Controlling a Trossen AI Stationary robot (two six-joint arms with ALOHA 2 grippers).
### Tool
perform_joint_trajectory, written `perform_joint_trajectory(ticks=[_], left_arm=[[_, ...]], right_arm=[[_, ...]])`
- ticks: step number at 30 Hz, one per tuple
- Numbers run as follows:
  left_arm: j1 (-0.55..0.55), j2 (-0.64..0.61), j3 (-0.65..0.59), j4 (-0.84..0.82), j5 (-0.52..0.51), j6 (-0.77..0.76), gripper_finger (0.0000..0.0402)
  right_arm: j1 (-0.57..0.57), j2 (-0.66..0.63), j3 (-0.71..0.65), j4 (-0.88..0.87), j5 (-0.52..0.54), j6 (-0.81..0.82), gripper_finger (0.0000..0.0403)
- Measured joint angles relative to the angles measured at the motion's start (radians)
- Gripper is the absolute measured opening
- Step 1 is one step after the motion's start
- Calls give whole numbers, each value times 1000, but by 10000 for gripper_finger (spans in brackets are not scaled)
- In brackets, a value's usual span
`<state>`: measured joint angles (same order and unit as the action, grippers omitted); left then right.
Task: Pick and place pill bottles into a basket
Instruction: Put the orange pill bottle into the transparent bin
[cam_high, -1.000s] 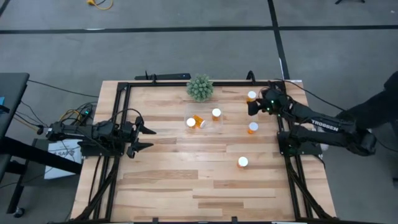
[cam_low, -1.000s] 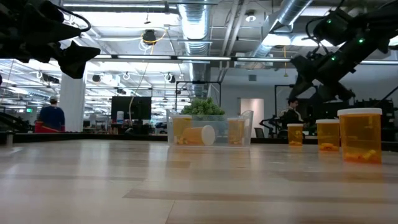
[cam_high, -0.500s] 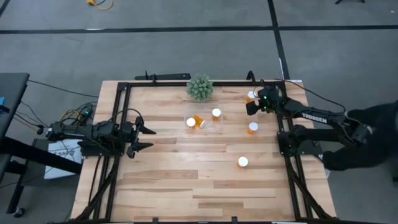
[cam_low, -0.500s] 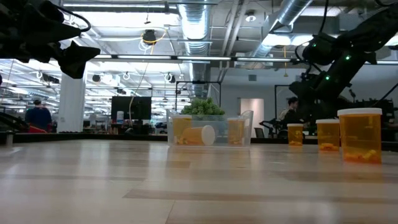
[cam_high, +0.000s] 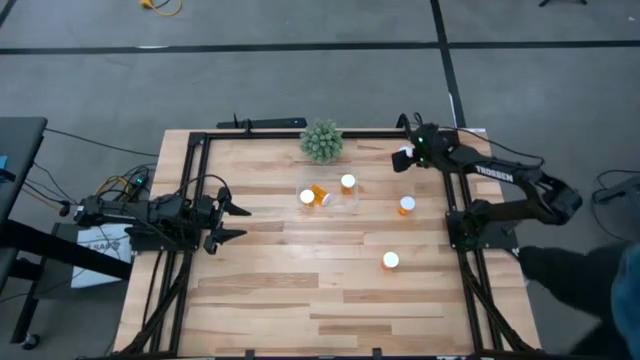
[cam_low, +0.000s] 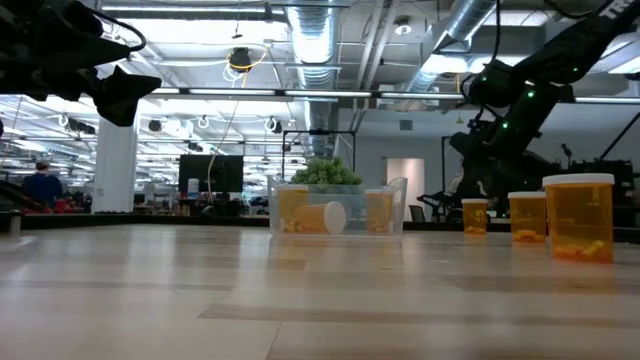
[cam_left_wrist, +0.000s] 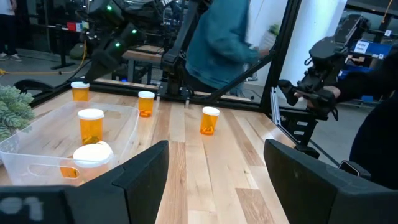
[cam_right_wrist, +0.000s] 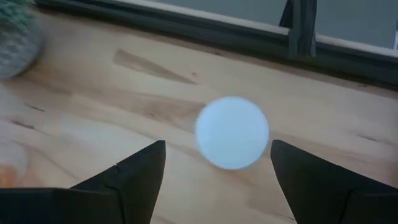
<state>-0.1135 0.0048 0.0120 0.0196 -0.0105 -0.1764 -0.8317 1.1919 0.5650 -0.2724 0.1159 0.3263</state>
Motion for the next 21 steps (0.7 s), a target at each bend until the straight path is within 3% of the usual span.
perform_joint_trajectory(ticks=[21], left_arm=[[0, 0, 0, 0, 0, 0, 254]], right_arm=[[-64, 47, 23, -4, -60, -47, 286]])
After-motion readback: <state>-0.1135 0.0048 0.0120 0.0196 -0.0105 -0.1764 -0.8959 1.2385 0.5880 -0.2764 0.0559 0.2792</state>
